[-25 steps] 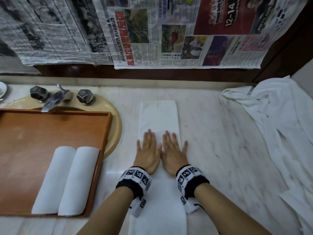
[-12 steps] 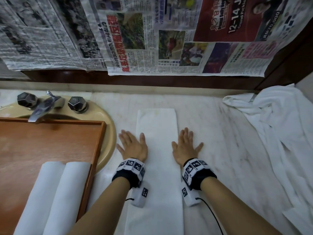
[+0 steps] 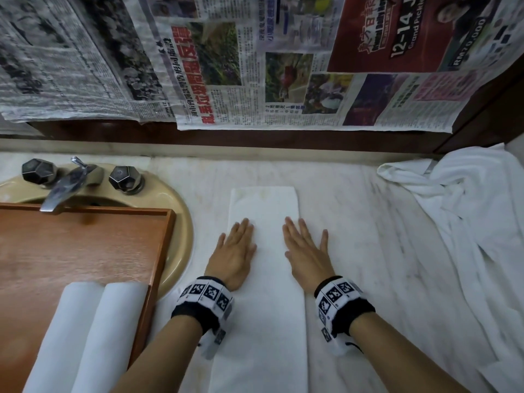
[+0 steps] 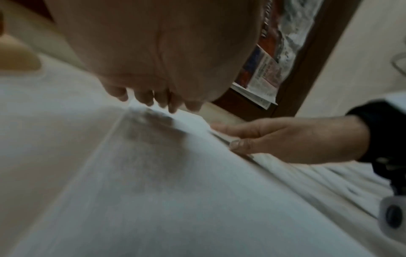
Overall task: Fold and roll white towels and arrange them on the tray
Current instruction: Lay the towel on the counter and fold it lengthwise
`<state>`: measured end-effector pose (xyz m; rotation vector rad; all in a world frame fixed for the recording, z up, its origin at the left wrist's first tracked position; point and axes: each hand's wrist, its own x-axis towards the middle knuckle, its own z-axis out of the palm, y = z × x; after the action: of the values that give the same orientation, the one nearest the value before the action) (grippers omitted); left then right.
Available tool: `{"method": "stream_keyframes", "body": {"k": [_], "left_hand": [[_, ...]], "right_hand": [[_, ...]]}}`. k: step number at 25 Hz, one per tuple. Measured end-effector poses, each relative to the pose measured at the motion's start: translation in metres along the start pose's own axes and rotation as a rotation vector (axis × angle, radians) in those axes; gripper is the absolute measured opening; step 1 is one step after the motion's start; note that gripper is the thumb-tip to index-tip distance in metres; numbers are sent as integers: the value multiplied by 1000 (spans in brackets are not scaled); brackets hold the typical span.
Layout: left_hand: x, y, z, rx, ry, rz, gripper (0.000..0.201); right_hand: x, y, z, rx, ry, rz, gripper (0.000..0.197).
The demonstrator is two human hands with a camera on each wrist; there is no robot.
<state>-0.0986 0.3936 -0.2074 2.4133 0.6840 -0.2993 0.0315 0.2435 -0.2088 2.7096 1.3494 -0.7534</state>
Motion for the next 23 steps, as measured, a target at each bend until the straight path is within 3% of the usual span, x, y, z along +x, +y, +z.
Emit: {"method": "stream_keyframes", "body": {"k": [4, 12, 19, 23], "left_hand": [[8, -6, 4, 149, -78, -31, 60], [77, 4, -28, 261, -171, -65, 62], [145, 5, -56, 306, -174, -87, 61], [151, 10, -74, 334, -154, -87, 65]], "right_hand": [[10, 8, 2, -14, -95, 24, 64], [70, 24, -33, 12, -108, 59, 65], [136, 37, -67, 43, -128, 75, 65], [134, 30, -81, 75, -101, 106, 68]]}}
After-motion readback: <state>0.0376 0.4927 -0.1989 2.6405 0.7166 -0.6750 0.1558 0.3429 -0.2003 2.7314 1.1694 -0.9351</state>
